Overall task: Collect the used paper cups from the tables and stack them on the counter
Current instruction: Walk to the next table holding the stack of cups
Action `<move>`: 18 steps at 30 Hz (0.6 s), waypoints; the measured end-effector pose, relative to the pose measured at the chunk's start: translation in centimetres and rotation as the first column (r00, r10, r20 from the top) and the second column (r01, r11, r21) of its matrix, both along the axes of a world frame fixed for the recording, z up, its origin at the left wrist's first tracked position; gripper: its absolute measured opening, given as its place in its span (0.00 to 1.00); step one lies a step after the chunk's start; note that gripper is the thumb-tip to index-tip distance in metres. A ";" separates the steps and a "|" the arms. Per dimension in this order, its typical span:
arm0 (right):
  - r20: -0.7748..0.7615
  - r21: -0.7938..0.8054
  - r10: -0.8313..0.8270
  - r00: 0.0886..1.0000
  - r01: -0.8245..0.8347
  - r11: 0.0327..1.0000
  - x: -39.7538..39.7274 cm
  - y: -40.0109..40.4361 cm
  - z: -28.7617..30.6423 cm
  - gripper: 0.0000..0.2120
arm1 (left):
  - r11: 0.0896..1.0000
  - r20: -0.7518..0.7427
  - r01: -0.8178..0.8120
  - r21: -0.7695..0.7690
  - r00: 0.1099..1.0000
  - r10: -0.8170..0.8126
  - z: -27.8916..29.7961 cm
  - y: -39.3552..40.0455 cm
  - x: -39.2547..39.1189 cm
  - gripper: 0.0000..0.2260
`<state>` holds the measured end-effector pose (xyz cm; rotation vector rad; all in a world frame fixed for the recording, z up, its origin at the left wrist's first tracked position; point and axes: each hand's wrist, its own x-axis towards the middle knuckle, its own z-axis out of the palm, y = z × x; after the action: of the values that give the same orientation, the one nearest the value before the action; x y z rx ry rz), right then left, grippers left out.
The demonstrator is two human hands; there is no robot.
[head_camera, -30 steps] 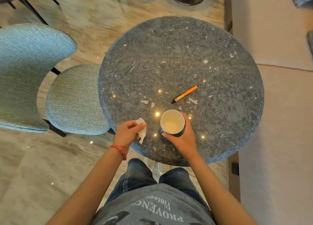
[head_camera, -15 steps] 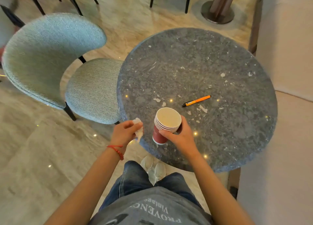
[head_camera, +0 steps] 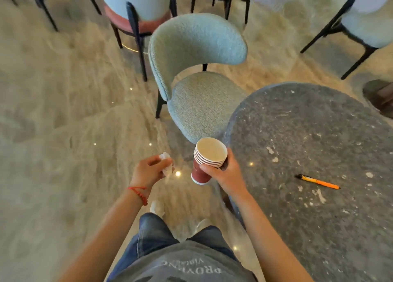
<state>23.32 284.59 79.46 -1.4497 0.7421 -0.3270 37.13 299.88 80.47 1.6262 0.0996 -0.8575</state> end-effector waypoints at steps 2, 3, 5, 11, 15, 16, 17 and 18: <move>0.004 -0.012 0.080 0.997 -0.080 0.997 2.7 1.7 0.2 0.30 | 0.996 0.007 -0.094 -0.013 0.996 0.094 0.3 2.5 1.6 0.03; 0.008 -0.017 0.120 0.993 -0.120 0.993 4.1 2.7 0.3 0.30 | 0.991 0.005 -0.135 -0.020 0.991 0.135 0.4 3.8 2.5 0.03; 0.010 -0.025 0.189 0.982 -0.189 0.982 7.1 4.6 0.5 0.29 | 0.977 -0.007 -0.210 -0.041 0.978 0.210 0.7 6.3 4.5 0.03; 0.030 -0.018 0.343 0.939 -0.343 0.939 17.2 12.1 0.9 0.28 | 0.924 -0.027 -0.379 -0.058 0.925 0.378 0.8 14.9 11.8 0.02; 0.005 -0.010 0.431 0.902 -0.431 0.902 22.7 16.3 0.6 0.31 | 0.893 0.016 -0.448 -0.037 0.893 0.449 1.1 20.0 16.8 0.04; -0.007 -0.007 0.441 0.898 -0.441 0.898 23.9 16.9 0.6 0.31 | 0.888 0.027 -0.459 -0.031 0.888 0.460 1.0 21.0 17.8 0.04; -0.014 -0.004 0.447 0.894 -0.447 0.894 25.0 17.4 0.6 0.31 | 0.883 0.036 -0.469 -0.023 0.882 0.469 1.0 21.7 18.8 0.04; -0.018 0.000 0.451 0.893 -0.451 0.893 26.0 17.7 0.6 0.31 | 0.879 0.040 -0.476 -0.017 0.878 0.476 0.9 22.3 19.6 0.04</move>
<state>49.35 302.31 80.03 -1.5807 0.3970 0.0444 56.71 322.21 81.34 1.5182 0.4493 -0.4388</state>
